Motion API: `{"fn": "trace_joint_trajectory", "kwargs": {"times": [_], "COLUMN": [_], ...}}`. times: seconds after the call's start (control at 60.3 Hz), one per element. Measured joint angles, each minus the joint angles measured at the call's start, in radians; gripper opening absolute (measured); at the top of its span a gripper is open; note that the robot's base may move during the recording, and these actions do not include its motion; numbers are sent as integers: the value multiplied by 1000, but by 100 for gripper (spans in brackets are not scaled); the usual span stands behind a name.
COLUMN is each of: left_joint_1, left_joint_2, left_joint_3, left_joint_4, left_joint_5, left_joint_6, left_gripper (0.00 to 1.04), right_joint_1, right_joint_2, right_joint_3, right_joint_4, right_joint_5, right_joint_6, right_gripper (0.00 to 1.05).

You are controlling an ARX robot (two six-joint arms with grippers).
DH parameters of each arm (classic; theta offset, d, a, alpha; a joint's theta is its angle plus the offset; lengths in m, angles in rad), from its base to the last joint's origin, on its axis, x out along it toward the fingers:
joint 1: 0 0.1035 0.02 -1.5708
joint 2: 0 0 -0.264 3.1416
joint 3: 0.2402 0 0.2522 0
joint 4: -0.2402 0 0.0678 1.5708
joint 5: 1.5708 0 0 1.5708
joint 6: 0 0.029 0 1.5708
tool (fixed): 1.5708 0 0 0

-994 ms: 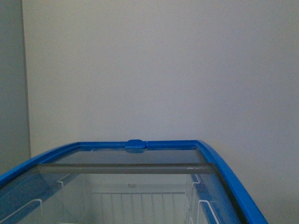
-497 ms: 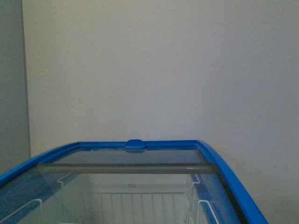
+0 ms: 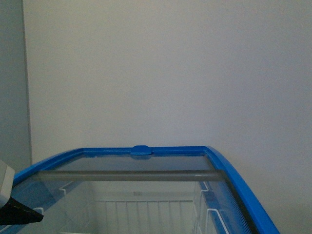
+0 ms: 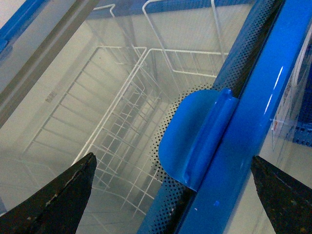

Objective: Put drink in fridge

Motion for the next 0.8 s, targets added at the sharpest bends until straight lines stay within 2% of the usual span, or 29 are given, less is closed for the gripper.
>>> {"fn": "trace_joint_trajectory", "kwargs": {"times": [0.381,0.597,0.796], "left_joint_1": [-20,-26,-61], "left_joint_2": [164,262,386], "left_joint_3": [118,206,357], "left_joint_4": [8,21,123], "left_joint_5": [-65,-33,-61], "left_joint_6": [57,60,47], "left_gripper": [97,97,97], "right_joint_1": [0,0,0], "right_joint_2": [0,0,0], "right_joint_3": [0,0,0], "right_joint_4": [0,0,0], "right_joint_5": [0,0,0], "right_joint_6": [0,0,0], "right_gripper": [40,40,40]}}
